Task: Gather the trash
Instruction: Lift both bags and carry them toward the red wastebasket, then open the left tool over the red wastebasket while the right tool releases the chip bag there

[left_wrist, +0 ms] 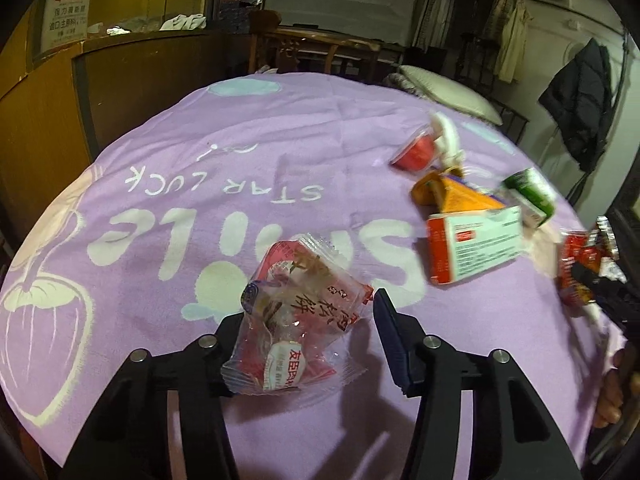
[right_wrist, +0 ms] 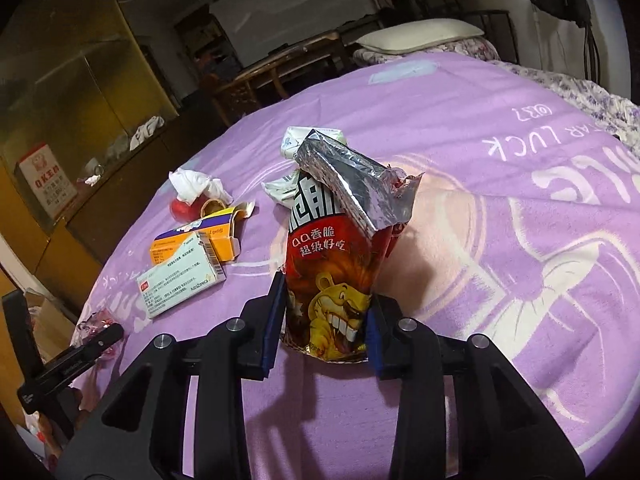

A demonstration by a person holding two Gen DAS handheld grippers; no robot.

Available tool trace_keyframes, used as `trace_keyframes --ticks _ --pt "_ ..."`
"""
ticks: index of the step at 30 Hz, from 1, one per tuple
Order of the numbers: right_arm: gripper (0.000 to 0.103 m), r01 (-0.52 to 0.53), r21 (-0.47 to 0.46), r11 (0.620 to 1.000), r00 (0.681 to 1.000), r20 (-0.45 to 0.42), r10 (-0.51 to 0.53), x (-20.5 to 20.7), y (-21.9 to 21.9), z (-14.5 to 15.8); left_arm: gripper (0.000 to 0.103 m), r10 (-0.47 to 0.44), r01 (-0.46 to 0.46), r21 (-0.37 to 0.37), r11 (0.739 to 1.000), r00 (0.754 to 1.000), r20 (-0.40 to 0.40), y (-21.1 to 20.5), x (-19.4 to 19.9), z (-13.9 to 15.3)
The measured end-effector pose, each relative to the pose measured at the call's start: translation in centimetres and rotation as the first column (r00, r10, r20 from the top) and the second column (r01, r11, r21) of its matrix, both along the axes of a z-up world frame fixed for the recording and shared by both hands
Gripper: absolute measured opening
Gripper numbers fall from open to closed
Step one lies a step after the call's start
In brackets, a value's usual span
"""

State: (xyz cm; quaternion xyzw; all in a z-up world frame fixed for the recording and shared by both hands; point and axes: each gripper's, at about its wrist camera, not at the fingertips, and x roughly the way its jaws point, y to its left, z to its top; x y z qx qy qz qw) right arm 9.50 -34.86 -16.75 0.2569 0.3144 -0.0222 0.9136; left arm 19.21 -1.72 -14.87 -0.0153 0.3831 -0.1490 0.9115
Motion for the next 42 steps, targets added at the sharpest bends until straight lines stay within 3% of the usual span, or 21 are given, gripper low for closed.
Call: trace_keyframes --ticks 8,11,14,21,29,36,42 --pt "0.034 0.033 -0.032 0.999 0.996 0.082 -0.03 -2.1 0.4 1.8 0.053 -0.023 0.024 -0.016 1.0 0.996 0.086 0.1 -3.3 4.9" --pt "0.034 0.002 0.002 1.0 0.993 0.12 -0.002 -2.8 0.9 3.6 0.053 -0.027 0.03 -0.027 0.999 0.993 0.115 0.4 -4.7 7.0" --pt "0.034 -0.038 -0.021 0.999 0.981 0.191 0.041 -4.1 2.6 6.4 0.054 -0.026 0.029 -0.023 0.999 0.988 0.151 0.5 -6.6 9.0" --pt "0.034 -0.17 -0.012 0.985 0.936 0.312 0.165 -7.4 6.6 11.2 0.054 -0.008 0.015 -0.025 1.0 0.968 0.251 2.4 -12.3 13.5" --pt "0.034 -0.328 -0.059 0.943 0.854 0.408 0.322 -12.0 12.1 15.2 0.054 0.07 -0.061 -0.038 0.997 0.946 0.317 8.3 -19.8 17.2" --pt "0.034 -0.433 -0.069 0.898 0.817 0.389 0.424 -14.4 15.3 15.1 0.054 0.197 -0.198 -0.019 0.98 0.952 0.234 15.7 -23.1 14.9" --pt "0.034 -0.505 -0.075 0.86 0.807 0.31 0.502 -13.9 17.9 13.5 0.055 0.315 -0.314 -0.027 0.949 0.949 0.032 22.3 -22.6 8.4"
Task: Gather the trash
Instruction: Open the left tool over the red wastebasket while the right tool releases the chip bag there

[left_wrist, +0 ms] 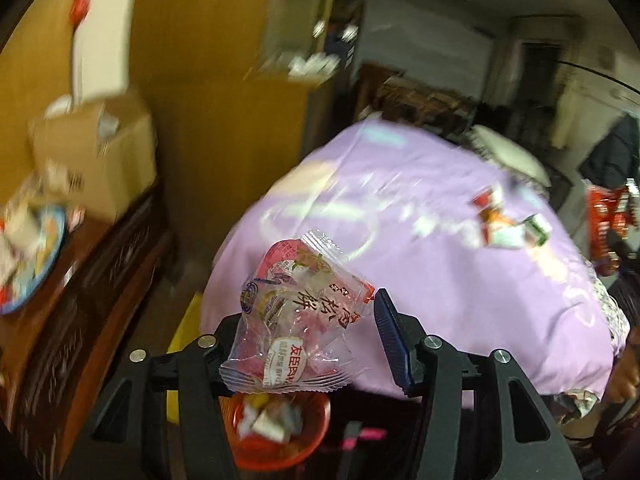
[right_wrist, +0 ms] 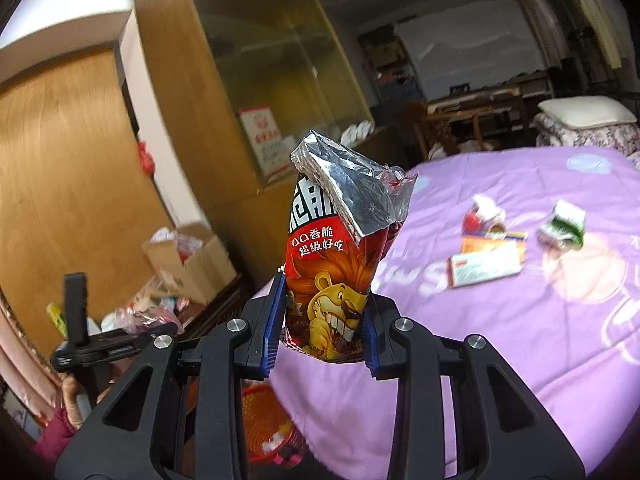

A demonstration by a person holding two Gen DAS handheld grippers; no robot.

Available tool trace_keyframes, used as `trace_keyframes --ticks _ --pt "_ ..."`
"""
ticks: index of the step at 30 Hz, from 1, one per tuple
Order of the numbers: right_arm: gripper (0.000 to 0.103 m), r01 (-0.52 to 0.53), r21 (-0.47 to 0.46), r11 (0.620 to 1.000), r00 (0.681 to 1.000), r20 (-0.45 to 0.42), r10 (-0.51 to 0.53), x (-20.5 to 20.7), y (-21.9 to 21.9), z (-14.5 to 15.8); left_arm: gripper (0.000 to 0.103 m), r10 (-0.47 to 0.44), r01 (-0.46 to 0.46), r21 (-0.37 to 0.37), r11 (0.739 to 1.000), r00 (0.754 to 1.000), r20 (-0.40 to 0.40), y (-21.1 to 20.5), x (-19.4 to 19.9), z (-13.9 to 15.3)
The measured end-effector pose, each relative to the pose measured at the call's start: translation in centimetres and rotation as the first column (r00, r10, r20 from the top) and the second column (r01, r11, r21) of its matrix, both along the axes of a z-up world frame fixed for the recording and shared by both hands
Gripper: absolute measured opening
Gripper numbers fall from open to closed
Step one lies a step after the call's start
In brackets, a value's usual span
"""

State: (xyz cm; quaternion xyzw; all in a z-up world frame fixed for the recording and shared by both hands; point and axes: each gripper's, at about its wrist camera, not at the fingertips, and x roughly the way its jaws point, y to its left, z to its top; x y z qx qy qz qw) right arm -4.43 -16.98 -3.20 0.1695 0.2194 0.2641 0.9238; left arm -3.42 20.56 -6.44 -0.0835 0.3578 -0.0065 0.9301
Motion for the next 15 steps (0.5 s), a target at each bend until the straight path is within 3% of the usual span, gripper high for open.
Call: trace_keyframes --ticks 4,7,11,15 --pt "0.034 -0.061 -0.052 0.997 0.996 -0.074 0.057 0.6 2.6 -1.7 0.071 0.04 -0.049 -0.058 0.997 0.989 -0.145 2.9 1.7 -5.1" --pt "0.034 -0.11 -0.092 0.99 0.988 -0.114 0.1 0.9 4.8 -2.7 0.082 0.061 -0.086 -0.124 0.988 0.979 -0.194 4.5 2.1 -7.3" --pt "0.035 -0.207 -0.168 0.964 0.972 -0.15 0.183 1.0 8.7 -4.0 0.09 0.097 -0.126 -0.146 0.981 0.977 -0.191 6.5 2.1 -7.8" --pt "0.035 -0.336 -0.224 0.915 0.934 -0.203 0.293 1.3 13.3 -4.9 0.095 0.158 -0.183 -0.135 0.974 0.971 -0.182 8.7 1.5 -8.0"
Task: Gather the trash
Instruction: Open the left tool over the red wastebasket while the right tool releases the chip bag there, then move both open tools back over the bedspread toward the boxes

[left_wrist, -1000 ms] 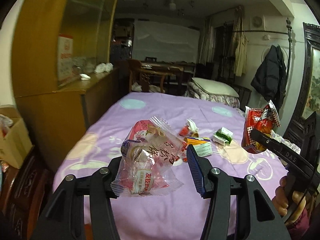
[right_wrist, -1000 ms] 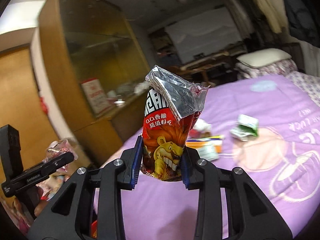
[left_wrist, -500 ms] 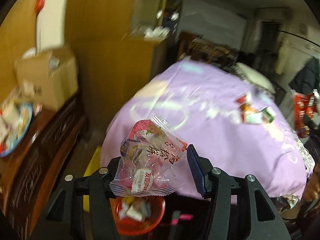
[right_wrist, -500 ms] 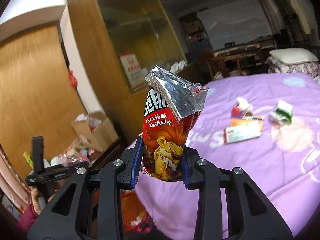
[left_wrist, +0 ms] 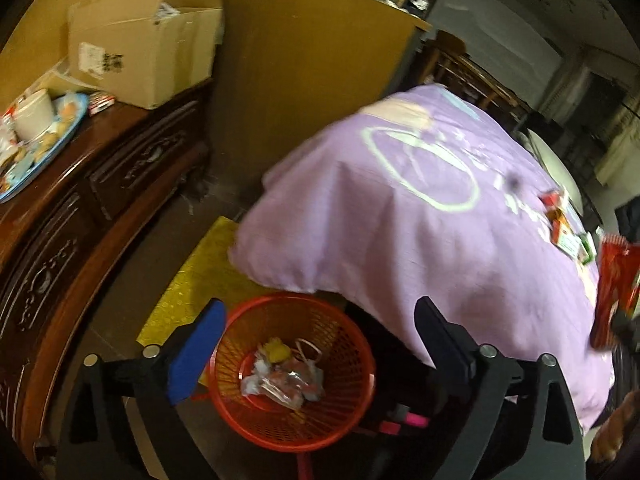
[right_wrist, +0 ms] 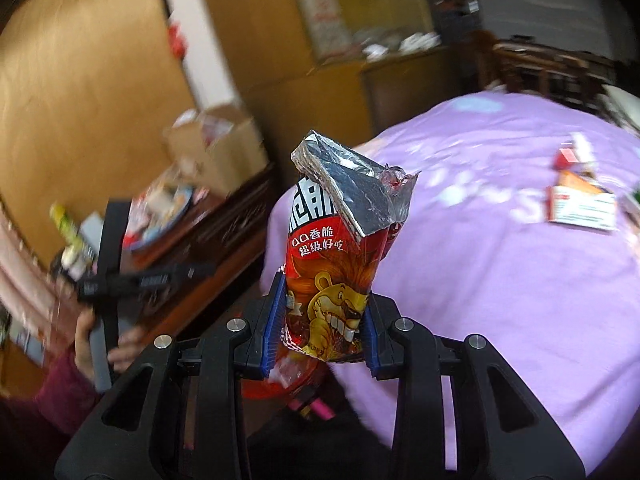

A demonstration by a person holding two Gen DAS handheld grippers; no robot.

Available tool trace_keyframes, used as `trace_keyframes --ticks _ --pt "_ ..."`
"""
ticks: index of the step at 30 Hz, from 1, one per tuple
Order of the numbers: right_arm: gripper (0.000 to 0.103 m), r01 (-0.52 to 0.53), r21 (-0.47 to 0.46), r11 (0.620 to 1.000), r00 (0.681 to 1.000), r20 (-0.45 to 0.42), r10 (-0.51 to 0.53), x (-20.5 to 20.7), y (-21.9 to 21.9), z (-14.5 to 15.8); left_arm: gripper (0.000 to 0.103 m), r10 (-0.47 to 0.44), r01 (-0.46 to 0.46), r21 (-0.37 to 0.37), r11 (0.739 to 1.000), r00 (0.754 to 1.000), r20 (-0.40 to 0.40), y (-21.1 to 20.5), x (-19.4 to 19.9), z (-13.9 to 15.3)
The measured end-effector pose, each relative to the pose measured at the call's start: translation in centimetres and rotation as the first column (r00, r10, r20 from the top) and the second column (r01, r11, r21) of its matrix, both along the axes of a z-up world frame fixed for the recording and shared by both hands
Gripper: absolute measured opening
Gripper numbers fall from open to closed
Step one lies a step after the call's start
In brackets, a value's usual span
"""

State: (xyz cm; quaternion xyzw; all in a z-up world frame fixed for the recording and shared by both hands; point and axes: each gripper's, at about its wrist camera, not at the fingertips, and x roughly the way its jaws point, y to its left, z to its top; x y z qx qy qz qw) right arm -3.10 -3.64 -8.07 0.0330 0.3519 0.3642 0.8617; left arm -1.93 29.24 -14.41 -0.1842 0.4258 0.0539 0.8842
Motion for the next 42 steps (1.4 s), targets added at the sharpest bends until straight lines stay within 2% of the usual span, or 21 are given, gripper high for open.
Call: trace_keyframes --ticks 4,9,12,15,17,19,23,29,36,42 --pt "0.036 -0.142 -0.08 0.987 0.99 -0.037 0.139 0.1 5.9 -1.5 0.096 0.069 -0.069 0.027 0.997 0.998 -0.012 2.5 -0.5 -1.0" --pt "0.038 -0.268 -0.145 0.953 0.962 -0.102 0.255 0.6 11.7 -3.2 0.096 0.138 -0.136 0.061 0.989 0.99 -0.027 5.2 -1.0 -2.4" --pt "0.046 -0.328 -0.183 0.927 0.941 -0.145 0.305 1.0 14.9 -5.0 0.096 0.172 -0.168 0.074 0.983 0.984 -0.04 6.7 -1.3 -3.5" --pt "0.061 -0.342 -0.208 0.916 0.935 -0.169 0.311 1.1 16.3 -6.1 0.096 0.185 -0.182 0.063 0.981 0.981 -0.052 7.8 -1.7 -4.5" --pt "0.065 -0.339 -0.219 0.915 0.936 -0.172 0.306 1.2 16.8 -6.4 0.096 0.188 -0.185 0.054 0.981 0.981 -0.054 8.0 -1.8 -4.8" --pt "0.069 -0.33 -0.223 0.917 0.94 -0.17 0.297 1.2 16.6 -6.4 0.096 0.186 -0.184 0.045 0.982 0.981 -0.053 8.1 -1.7 -5.0" --pt "0.069 -0.296 -0.216 0.93 0.951 -0.154 0.267 1.4 15.6 -5.7 0.096 0.18 -0.177 0.062 0.982 0.982 -0.047 7.4 -1.8 -4.7" --pt "0.072 -0.197 -0.171 0.966 0.978 -0.106 0.18 1.8 12.4 -3.7 0.096 0.148 -0.146 0.111 0.983 0.989 -0.006 5.5 -1.7 -2.5" --pt "0.075 -0.046 -0.093 0.995 0.998 -0.037 0.043 1.2 6.0 -1.0 0.096 0.069 -0.076 0.165 0.983 0.997 0.045 1.7 -1.8 0.7" --pt "0.079 0.08 -0.036 0.996 0.996 0.04 -0.079 0.5 -0.1 1.1 0.097 -0.003 -0.017 0.211 0.977 0.996 0.093 -2.0 -2.2 3.6"
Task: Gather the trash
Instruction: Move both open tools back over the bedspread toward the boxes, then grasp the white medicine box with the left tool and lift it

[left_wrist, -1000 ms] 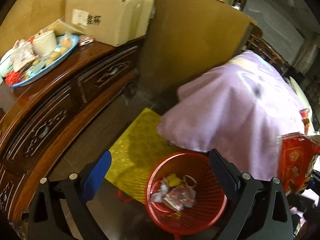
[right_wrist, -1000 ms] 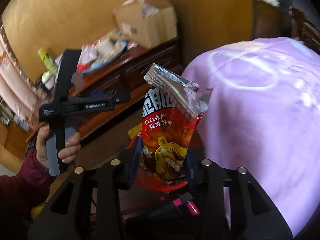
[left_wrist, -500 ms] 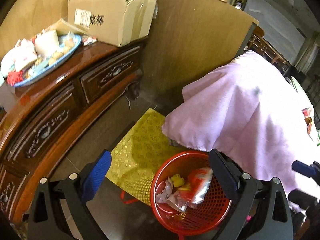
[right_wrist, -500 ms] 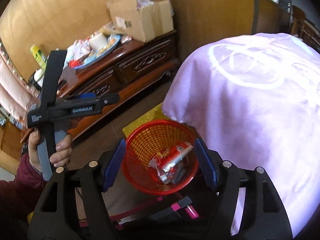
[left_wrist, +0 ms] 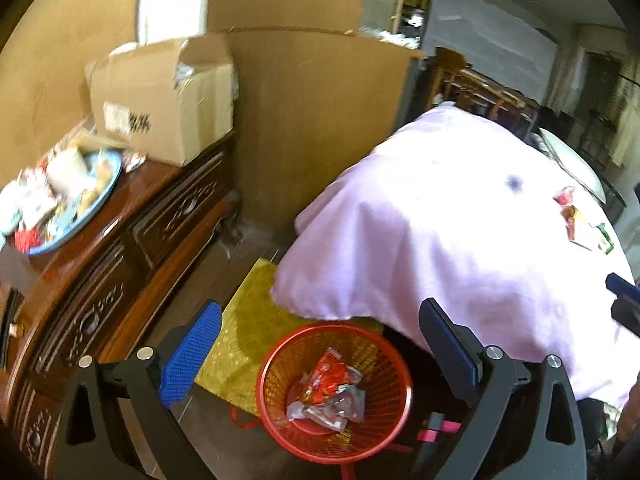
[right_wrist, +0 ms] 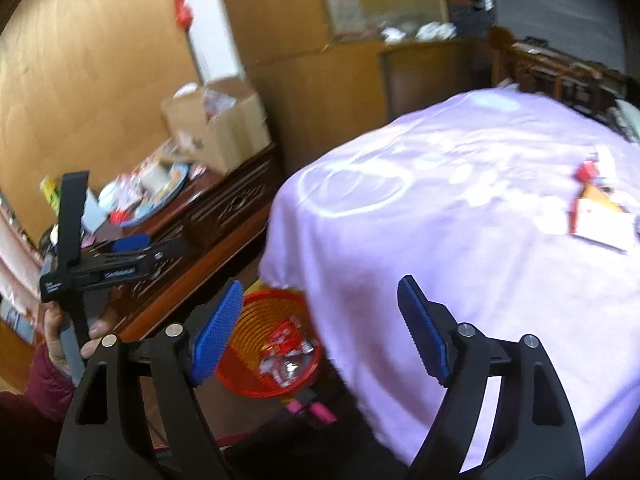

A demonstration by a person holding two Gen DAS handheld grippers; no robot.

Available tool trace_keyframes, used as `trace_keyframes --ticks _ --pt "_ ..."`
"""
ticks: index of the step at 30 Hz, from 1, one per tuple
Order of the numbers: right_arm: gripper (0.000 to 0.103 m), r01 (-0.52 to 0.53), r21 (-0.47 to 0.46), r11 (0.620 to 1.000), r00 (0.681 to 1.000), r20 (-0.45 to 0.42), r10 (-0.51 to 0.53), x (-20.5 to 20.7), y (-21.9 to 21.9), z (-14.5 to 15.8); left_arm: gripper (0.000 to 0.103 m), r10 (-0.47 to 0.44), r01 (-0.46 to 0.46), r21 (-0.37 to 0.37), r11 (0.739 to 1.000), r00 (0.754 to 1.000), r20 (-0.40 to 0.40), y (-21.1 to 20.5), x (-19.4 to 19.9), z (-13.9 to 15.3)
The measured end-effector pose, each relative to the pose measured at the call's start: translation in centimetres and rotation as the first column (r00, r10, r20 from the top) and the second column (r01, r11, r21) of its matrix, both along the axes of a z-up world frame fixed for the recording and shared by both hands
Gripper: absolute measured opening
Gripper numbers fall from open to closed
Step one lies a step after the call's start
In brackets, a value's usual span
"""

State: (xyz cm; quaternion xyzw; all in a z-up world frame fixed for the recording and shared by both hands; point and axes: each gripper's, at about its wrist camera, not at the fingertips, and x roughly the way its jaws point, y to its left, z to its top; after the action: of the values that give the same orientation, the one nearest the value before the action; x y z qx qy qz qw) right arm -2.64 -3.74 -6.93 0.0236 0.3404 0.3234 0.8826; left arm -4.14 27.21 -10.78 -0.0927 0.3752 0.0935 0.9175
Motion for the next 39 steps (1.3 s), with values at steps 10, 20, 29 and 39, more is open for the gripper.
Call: trace_keyframes --ticks 10,20,29,39 --pt "0.085 0.272 0.047 0.961 0.961 0.038 -0.273 2.2 -11.8 0.0 0.097 -0.179 0.18 0.072 0.981 0.984 -0.013 -9.0 3.6 2.1" --pt "0.086 0.573 -0.046 0.818 0.818 -0.026 -0.574 8.7 -24.1 -5.3 0.097 -0.4 0.41 0.092 0.907 0.91 -0.112 -21.4 13.3 -0.6" --pt "0.086 0.766 -0.105 0.634 0.639 0.02 -0.769 11.2 -32.3 -8.0 0.097 -0.562 0.571 0.179 0.801 0.821 -0.1 -33.9 21.1 -0.2" --pt "0.088 0.811 0.043 0.583 0.578 -0.218 -0.787 11.6 -37.0 -10.8 0.097 -0.668 0.665 0.18 0.724 0.742 -0.056 -44.3 26.1 0.4"
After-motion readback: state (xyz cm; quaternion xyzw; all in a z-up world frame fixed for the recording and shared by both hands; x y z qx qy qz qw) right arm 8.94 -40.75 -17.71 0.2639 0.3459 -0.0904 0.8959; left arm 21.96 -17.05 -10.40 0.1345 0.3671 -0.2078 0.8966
